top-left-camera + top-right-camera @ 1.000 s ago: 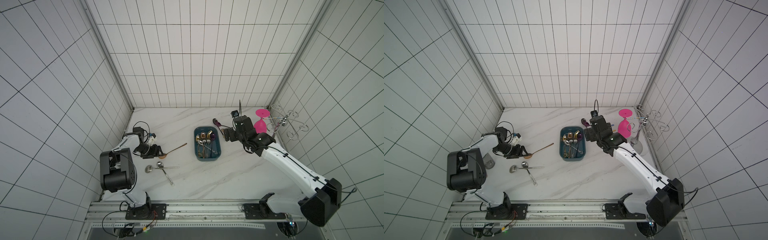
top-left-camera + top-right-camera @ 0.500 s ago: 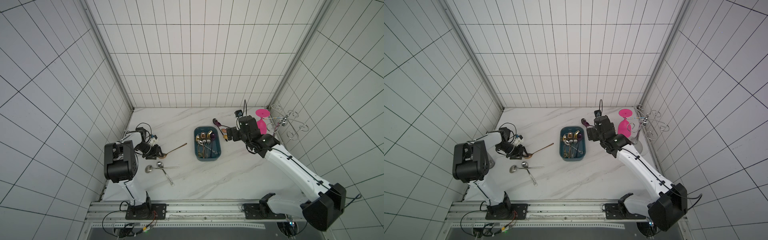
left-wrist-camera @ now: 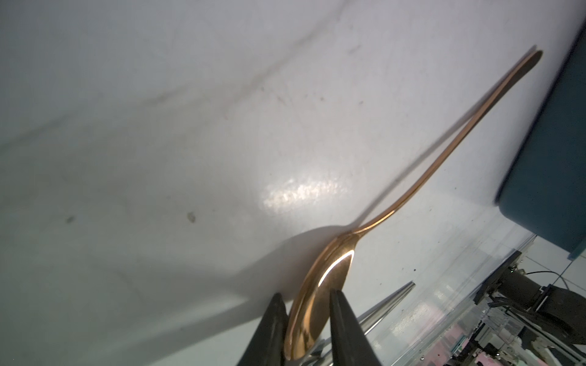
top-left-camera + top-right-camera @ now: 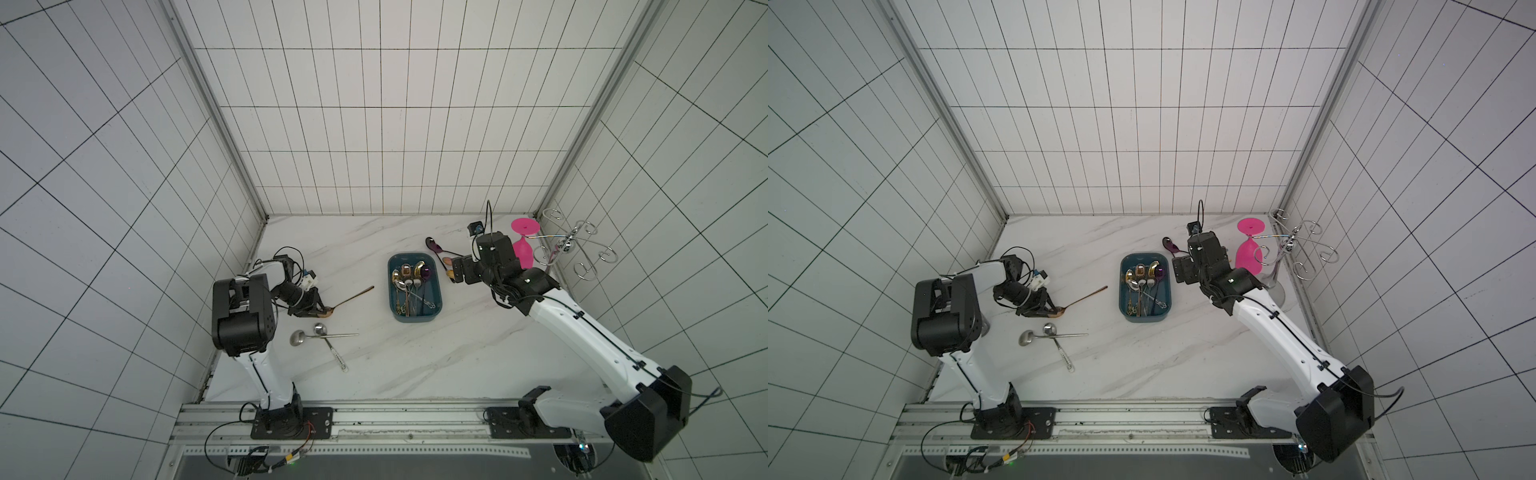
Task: Put the spoon into the storage box
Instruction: Pick up the spoon from the center of the board.
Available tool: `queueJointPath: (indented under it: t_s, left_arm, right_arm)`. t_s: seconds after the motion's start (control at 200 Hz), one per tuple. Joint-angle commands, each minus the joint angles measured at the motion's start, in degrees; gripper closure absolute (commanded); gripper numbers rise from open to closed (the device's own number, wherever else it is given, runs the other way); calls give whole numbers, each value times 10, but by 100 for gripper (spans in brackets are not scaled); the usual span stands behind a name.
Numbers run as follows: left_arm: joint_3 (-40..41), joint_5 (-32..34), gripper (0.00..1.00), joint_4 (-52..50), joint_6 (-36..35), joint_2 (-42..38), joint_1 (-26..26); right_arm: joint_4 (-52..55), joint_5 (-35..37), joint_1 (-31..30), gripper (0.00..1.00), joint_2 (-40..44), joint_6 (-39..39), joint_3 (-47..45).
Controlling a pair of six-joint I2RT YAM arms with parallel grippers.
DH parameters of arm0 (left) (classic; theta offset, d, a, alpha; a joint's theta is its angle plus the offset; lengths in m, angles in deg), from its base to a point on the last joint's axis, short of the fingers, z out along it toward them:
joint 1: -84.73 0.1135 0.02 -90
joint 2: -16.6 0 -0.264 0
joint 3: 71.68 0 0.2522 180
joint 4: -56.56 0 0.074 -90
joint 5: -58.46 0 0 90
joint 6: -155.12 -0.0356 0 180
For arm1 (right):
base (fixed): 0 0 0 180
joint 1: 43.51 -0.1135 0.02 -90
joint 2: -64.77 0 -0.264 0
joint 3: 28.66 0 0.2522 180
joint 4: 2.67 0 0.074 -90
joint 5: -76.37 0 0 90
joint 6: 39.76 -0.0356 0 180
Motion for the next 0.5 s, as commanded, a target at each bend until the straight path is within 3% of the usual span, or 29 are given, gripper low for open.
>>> queueJointPath:
  t_s: [0.0, 0.215, 0.495]
  left_arm:
    - [-3, 7, 78, 12, 0, 15, -1]
    - [-12, -4, 100, 10, 11, 0, -2]
    - [-50, 4, 100, -12, -10, -42, -15]
  right_arm:
    - [8, -14, 3, 1, -3, -10, 0]
    - [0, -40, 3, 1, -7, -14, 1]
    - [-7, -85, -10, 1, -19, 12, 9]
